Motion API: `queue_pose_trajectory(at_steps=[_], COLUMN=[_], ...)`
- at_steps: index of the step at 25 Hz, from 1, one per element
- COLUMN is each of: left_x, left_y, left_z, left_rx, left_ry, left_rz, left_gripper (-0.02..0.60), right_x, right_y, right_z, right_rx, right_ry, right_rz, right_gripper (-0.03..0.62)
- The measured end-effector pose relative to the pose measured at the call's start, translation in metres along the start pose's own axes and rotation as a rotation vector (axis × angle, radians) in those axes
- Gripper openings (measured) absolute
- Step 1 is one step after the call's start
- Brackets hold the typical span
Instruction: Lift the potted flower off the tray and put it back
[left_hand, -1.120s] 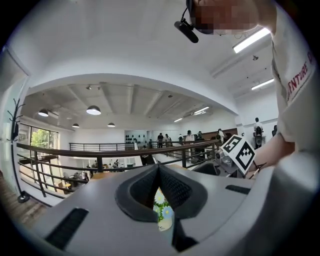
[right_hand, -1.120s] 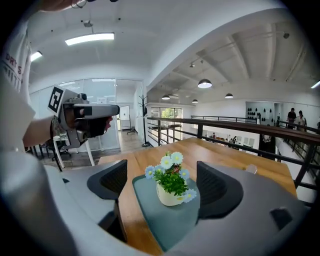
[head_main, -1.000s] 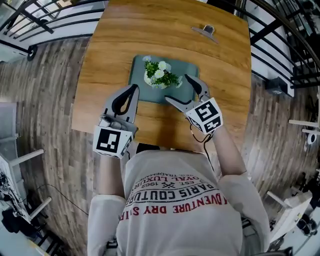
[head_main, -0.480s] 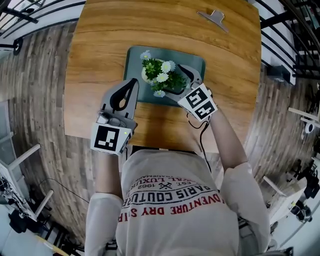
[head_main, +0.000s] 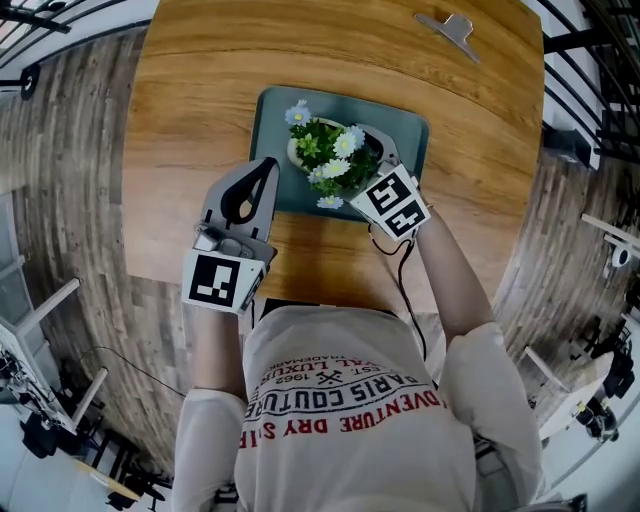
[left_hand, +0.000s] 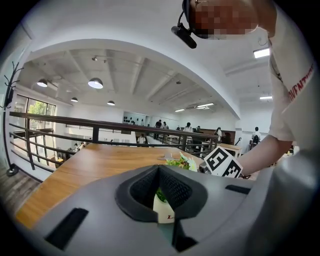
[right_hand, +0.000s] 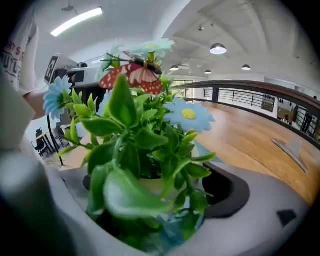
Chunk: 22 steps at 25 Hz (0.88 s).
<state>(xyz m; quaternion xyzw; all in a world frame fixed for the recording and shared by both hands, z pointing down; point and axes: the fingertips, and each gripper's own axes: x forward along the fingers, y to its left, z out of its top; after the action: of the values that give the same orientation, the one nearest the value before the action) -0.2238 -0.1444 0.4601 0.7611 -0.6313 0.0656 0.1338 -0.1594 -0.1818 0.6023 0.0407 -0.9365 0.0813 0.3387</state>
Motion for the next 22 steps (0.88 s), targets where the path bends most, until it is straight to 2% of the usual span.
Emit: queue_pose_trajectory(at_steps=[5, 10, 16, 22], left_x=[0.005, -0.001, -0.002, -0.009], left_y=[0.005, 0.01, 0.012, 0.024], left_z=[-0.013, -0.017, -0.017, -0.007], left_rx=[-0.014, -0.018, -0.009, 0.016], left_ry=[0.023, 0.034, 0.058, 0.031], left_rz=[0.011, 0.023, 0.028, 0.008], left_gripper=[0.012, 0.012, 0.012, 0.012], right_x=[0.01, 0.009, -0.002, -0.011], right_y=[-0.001, -0.001, 0.002, 0.0], right_z=[-0.008, -0.003, 0.002, 0.026], right_rx=[-0.048, -0.049, -0.045, -0.036], right_ry=[0.004, -0.031, -0.049, -0.111], right_rz=[-0.011, -0.014, 0.03, -0.045], right_gripper=[0.477, 0.479, 0.482, 0.482])
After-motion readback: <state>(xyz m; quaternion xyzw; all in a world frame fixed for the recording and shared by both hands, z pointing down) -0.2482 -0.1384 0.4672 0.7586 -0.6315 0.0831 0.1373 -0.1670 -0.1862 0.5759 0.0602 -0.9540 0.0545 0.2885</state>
